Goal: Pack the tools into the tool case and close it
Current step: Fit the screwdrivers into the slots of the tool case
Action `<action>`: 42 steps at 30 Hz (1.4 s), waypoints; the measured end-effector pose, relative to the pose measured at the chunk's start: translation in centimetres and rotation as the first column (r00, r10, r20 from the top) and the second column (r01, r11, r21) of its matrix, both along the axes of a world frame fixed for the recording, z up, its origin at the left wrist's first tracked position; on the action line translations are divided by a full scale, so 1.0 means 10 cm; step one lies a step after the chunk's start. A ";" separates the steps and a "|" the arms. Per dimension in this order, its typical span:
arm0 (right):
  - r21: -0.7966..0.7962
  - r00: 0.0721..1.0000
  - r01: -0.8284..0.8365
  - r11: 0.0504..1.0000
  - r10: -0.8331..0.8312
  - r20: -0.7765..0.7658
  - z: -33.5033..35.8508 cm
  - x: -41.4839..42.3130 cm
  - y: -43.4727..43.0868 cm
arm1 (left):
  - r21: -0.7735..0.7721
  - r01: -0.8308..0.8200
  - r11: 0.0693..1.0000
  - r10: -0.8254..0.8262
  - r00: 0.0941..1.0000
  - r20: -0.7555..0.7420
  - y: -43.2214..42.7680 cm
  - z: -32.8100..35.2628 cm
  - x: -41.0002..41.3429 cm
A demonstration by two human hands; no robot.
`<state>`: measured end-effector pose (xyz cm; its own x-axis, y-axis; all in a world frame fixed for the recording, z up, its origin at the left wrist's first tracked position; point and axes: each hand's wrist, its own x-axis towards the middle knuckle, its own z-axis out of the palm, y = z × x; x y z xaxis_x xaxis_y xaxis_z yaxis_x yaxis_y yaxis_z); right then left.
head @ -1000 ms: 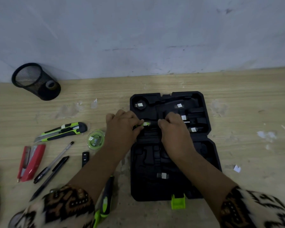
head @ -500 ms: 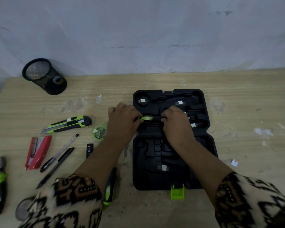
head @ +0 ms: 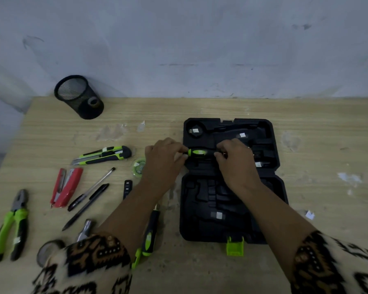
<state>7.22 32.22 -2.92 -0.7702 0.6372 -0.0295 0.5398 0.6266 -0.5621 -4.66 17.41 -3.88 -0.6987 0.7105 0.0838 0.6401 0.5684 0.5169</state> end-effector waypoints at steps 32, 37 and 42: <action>-0.315 0.899 -0.292 0.903 0.372 0.231 0.19 0.25 -1.61 | -0.490 -0.091 0.867 0.153 0.985 0.086 -1.49 0.01 0.92; -0.366 0.928 -0.217 0.905 0.307 0.210 0.27 0.28 -1.58 | -0.441 -0.129 0.888 0.251 0.940 0.232 -1.44 0.08 0.92; -0.541 0.975 -0.077 0.837 0.178 0.136 0.33 0.32 -1.51 | -0.308 -0.222 0.925 0.318 0.896 0.311 -1.46 0.28 0.97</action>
<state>10.41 17.12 0.42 -0.7937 0.3810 -0.4742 0.5958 0.3300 -0.7322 5.05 2.84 -1.05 -0.8156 0.4526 -0.3606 0.2478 0.8363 0.4891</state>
